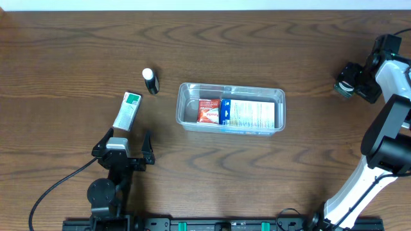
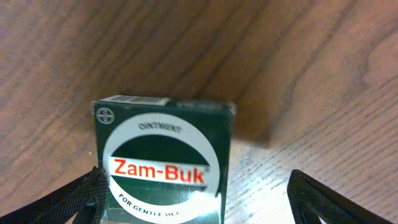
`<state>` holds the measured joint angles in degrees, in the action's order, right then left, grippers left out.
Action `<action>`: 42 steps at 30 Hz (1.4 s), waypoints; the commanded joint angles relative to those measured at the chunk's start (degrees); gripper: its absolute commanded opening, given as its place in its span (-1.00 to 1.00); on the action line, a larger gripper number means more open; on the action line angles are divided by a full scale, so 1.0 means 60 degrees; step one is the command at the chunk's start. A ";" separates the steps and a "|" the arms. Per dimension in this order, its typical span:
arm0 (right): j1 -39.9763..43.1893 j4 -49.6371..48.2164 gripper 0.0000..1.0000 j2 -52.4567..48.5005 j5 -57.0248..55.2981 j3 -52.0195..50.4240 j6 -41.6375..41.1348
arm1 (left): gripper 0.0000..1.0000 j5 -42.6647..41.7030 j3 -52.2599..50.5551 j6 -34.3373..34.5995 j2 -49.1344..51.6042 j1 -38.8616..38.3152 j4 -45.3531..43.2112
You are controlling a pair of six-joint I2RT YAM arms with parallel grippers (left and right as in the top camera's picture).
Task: Pack container
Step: 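Grasp the green Zam-Buk tin with the right gripper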
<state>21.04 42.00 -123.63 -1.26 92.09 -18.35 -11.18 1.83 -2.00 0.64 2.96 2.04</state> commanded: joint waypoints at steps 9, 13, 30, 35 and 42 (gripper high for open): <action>0.0036 -0.0353 0.75 -0.0157 0.0900 -0.0058 0.0783 | 0.96 0.0007 -0.0266 -0.0160 -0.0007 0.0058 0.0146; -0.0015 -0.0397 0.73 -0.0157 0.1002 -0.0058 0.0597 | 0.96 0.0004 -0.0266 -0.0164 -0.0007 0.0058 0.0142; -0.0036 -0.0481 0.67 -0.0721 0.0463 -0.0073 -0.1224 | 0.96 0.0004 -0.0266 -0.0164 -0.0007 0.0058 0.0142; -0.0036 -0.0455 0.27 -0.0721 0.0459 -0.0073 -0.1220 | 0.96 0.0004 -0.0266 -0.0164 -0.0007 0.0058 0.0142; -0.0036 -0.0175 0.23 -0.0565 0.0736 -0.0036 -0.1220 | 0.96 0.0004 -0.0266 -0.0160 -0.0007 0.0058 0.0142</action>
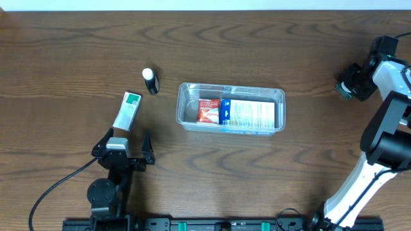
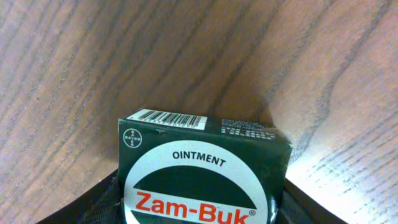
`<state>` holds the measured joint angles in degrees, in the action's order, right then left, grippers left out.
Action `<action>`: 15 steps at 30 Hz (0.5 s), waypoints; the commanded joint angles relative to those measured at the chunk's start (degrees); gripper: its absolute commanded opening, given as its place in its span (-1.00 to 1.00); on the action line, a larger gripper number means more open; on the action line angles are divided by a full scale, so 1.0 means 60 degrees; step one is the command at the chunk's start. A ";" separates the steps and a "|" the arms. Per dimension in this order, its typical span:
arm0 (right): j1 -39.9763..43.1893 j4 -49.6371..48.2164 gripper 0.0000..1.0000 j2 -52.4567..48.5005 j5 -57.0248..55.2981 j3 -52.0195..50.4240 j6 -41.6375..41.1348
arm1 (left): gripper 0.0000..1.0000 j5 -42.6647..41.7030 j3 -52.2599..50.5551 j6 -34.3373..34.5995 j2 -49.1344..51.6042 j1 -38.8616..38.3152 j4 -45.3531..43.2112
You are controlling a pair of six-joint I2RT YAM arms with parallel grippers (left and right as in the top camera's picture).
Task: Pack container
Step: 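Grasp the green Zam-Buk tin with the right gripper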
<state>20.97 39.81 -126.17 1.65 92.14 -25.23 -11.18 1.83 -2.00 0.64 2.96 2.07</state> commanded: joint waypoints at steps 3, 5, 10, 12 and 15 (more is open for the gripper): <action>-0.0025 0.0328 0.24 0.0171 0.0499 -0.0044 -0.0069 | 0.96 0.0007 -0.0266 -0.0164 -0.0007 0.0058 0.0142; -0.0025 0.0415 0.24 0.0528 0.0780 -0.0044 0.0004 | 0.96 0.0004 -0.0266 -0.0160 -0.0007 0.0058 0.0138; -0.0127 0.0546 0.25 0.1712 0.2484 -0.0044 0.0688 | 0.96 0.0004 -0.0266 -0.0164 -0.0007 0.0058 0.0138; -0.0208 0.0561 0.26 0.2229 0.3643 -0.0044 0.0918 | 0.96 0.0007 -0.0266 -0.0160 -0.0007 0.0058 0.0142; -0.0390 0.0561 0.27 0.2973 0.5541 -0.0044 0.1137 | 0.96 0.0004 -0.0266 -0.0164 -0.0007 0.0058 0.0138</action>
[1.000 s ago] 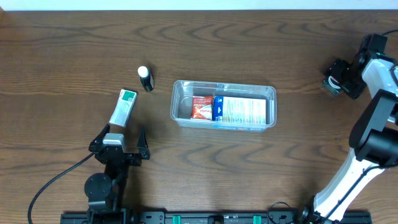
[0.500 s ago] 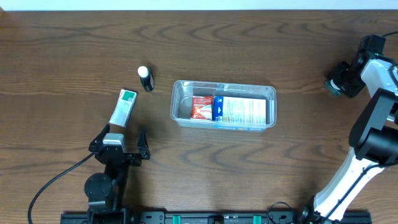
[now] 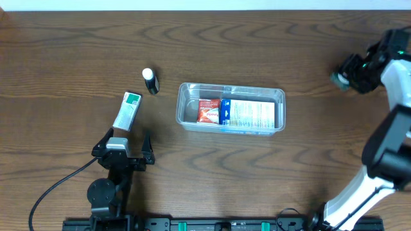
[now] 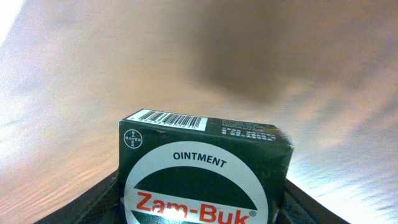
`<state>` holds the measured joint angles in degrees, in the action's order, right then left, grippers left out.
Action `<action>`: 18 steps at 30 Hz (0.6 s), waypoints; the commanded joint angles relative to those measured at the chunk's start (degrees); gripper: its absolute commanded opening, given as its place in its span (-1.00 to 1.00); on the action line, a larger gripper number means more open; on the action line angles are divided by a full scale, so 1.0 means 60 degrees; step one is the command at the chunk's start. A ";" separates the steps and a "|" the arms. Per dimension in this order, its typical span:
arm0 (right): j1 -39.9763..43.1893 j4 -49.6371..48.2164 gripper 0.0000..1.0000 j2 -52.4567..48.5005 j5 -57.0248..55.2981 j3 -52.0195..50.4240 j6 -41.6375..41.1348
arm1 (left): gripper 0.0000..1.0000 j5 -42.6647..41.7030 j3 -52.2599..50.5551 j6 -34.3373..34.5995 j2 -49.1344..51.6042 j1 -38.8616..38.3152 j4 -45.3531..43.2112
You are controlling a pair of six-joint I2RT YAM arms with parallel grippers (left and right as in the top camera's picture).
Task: Pack container
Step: 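Grasp the green Zam-Buk tin with the right gripper, then carry the Zam-Buk tin left and lower it into the container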
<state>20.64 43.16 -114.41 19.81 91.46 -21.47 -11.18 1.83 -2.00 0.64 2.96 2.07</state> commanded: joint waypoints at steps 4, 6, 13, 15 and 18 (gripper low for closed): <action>-0.0863 0.0022 0.30 0.1872 0.4014 0.0069 0.0521 | 0.96 0.0004 -0.0266 -0.0164 -0.0007 0.0058 0.0138; -0.1300 0.0095 0.31 0.2193 0.4182 0.0069 0.0521 | 0.96 0.0004 -0.0266 -0.0160 -0.0007 0.0058 0.0138; -0.3534 0.0772 0.29 0.2546 0.3493 0.0055 0.0397 | 0.96 0.0004 -0.0266 -0.0164 -0.0007 0.0058 0.0138; -0.4229 0.0852 0.29 0.2514 0.2743 0.0040 0.0259 | 0.96 0.0004 -0.0266 -0.0160 -0.0007 0.0058 0.0138; -0.5388 0.0925 0.31 0.2466 0.1432 0.0040 0.0040 | 0.96 0.0004 -0.0266 -0.0164 -0.0007 0.0058 0.0138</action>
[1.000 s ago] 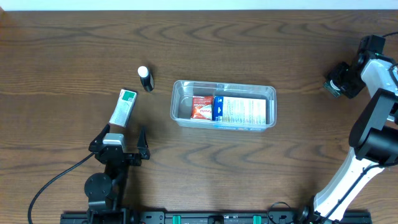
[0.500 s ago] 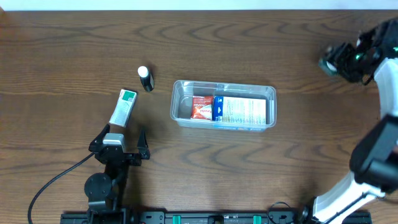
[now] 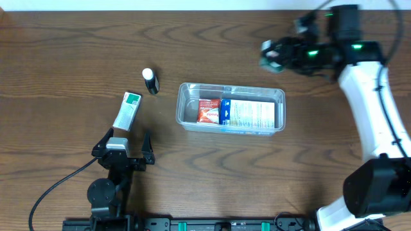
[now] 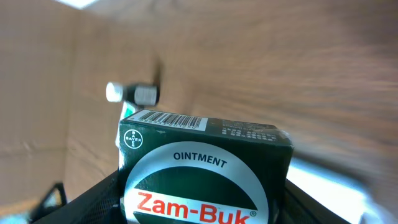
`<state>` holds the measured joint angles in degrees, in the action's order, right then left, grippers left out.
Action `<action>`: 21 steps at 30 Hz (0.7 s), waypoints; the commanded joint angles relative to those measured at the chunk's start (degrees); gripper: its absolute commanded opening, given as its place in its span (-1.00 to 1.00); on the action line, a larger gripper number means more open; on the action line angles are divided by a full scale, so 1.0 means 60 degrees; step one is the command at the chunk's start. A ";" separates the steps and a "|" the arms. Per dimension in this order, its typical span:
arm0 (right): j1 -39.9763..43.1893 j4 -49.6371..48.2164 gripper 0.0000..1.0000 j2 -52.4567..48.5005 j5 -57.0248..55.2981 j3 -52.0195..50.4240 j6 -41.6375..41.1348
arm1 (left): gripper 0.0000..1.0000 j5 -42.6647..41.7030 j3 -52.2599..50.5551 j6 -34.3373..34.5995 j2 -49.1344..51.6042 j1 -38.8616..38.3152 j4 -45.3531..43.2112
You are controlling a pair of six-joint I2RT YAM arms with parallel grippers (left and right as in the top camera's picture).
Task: Pack container
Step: 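Carry the Zam-Buk tin left and lower it into the container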
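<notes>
A clear plastic container (image 3: 189, 108) stands mid-table, holding a red packet (image 3: 207, 111) and a blue-and-white box (image 3: 249, 114). My right gripper (image 3: 270, 54) hangs in the air just behind the container's right end, shut on a dark green Zam-Buk ointment box (image 4: 205, 168) that fills the right wrist view; overhead it is a blur. A green-and-white carton (image 3: 127, 110) and a small black bottle with a white cap (image 3: 150, 81) lie left of the container. My left gripper (image 3: 125, 141) rests open near the front edge, below the carton.
The bottle (image 4: 132, 93) shows blurred in the right wrist view, beyond the held box. My right arm (image 3: 369, 90) stretches across the table's right side. A cable (image 3: 58, 186) runs from the left arm's base at the front.
My right gripper, still shut on the Zam-Buk box, has moved from the far right of the table leftward to just behind the container's right end. The left arm has not moved.
My right gripper stood open around the Zam-Buk box on the table at the far right. Then it was shut on the box, and after that held it clear of the table. Now the box is beside the container.
</notes>
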<state>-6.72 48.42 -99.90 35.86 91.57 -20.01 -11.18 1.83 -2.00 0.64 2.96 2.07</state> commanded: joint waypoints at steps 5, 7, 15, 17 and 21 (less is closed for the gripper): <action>-0.2517 0.0302 0.35 -0.0004 -0.3548 0.0022 -0.1013 | 0.96 0.0007 -0.0266 -0.0164 -0.0007 0.0058 0.0138; -0.3111 0.0415 0.35 -0.0033 -0.4473 0.0022 -0.1381 | 0.96 0.0004 -0.0266 -0.0164 -0.0007 0.0058 0.0138; -0.4728 0.0408 0.28 -0.0372 -0.6677 -0.0270 -0.3162 | 0.96 0.0004 -0.0266 -0.0164 -0.0007 0.0058 0.0138; -0.4921 0.0222 0.27 -0.0514 -0.6761 -0.0463 -0.3428 | 0.96 0.0004 -0.0266 -0.0164 -0.0007 0.0058 0.0142; -0.5176 -0.0007 0.27 -0.0940 -0.6743 -0.0750 -0.3719 | 0.96 0.0004 -0.0266 -0.0164 -0.0007 0.0058 0.0138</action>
<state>-36.69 48.86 -103.18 -1.52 88.36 -38.41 -11.18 1.83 -2.00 0.64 2.96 2.07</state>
